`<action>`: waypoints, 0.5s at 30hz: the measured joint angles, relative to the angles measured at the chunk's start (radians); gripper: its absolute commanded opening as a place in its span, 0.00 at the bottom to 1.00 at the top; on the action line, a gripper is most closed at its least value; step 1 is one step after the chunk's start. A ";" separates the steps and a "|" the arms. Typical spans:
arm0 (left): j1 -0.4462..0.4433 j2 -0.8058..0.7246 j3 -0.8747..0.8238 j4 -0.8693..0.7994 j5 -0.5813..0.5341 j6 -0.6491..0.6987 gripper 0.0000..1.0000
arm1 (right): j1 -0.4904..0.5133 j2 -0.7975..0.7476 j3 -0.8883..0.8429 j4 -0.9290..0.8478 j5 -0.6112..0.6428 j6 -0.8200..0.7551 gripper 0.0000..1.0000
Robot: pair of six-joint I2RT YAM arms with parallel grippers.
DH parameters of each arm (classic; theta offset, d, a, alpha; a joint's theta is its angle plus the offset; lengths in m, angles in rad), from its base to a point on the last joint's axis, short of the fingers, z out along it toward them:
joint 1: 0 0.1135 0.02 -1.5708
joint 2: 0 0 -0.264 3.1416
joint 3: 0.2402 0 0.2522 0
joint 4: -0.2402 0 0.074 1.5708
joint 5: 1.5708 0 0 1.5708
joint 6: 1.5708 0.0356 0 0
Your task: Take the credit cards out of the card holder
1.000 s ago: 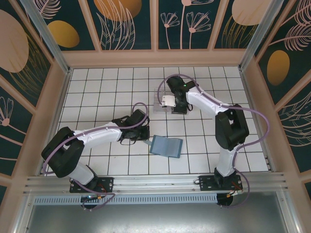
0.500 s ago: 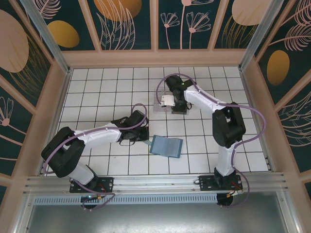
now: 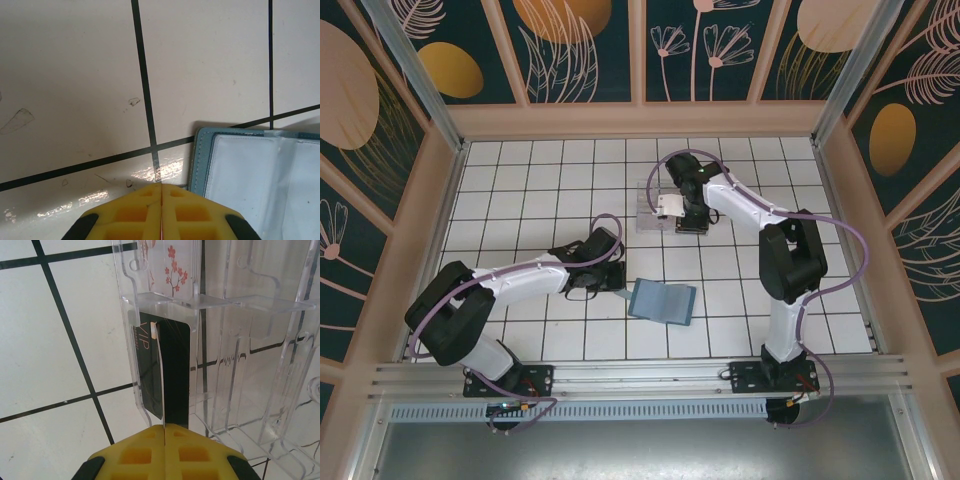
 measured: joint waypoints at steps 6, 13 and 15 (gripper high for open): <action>0.003 0.000 0.000 0.000 0.000 0.000 0.08 | 0.000 0.007 0.000 0.000 -0.003 0.000 0.00; 0.003 0.000 -0.003 0.001 0.000 0.000 0.08 | 0.000 0.045 0.000 0.000 -0.011 0.000 0.00; 0.003 0.000 -0.005 0.001 0.000 0.000 0.08 | 0.000 0.053 0.000 0.000 -0.011 0.000 0.00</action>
